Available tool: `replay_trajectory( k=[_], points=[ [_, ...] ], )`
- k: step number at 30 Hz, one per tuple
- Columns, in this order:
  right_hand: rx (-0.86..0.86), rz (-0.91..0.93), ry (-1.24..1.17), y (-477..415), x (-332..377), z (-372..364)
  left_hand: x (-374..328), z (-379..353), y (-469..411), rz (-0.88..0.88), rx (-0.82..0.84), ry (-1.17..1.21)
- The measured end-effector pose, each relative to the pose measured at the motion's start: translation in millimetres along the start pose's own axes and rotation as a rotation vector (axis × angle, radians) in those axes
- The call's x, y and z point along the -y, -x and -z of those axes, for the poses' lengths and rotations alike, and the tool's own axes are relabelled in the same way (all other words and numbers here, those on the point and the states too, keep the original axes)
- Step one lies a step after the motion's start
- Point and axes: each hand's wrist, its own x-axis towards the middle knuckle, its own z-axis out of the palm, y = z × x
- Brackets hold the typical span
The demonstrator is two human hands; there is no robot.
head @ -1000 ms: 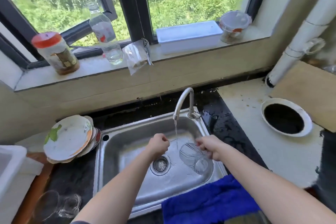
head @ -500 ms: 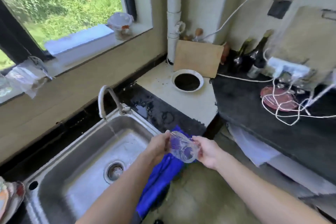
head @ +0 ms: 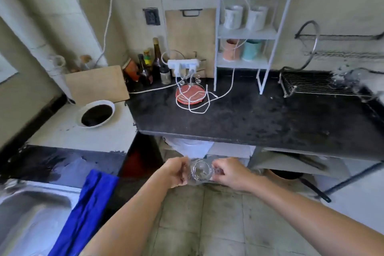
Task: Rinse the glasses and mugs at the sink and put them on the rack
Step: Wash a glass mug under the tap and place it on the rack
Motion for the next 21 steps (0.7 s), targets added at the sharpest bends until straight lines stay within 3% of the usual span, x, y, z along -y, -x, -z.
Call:
replay_trajectory(
  k=[5,9,16,21],
  points=[
    [-0.117,-0.104,-0.114,45.9,-77.3,37.8,-8.9,-109.4,-8.3,-0.056,0.122,-0.160],
    [-0.277,-0.233,-0.268,59.1,-129.5,66.0,-29.5,-172.2,-26.5,-0.122,0.077,-0.389],
    [-0.519,-0.492,-0.546,43.9,-223.8,124.7,-84.2,-273.0,-90.9,-0.244,0.108,-0.635],
    [-0.689,-0.677,-0.594,19.9,-291.9,185.3,-140.1,-343.8,-130.8,-0.339,0.200,-0.740]
  ],
)
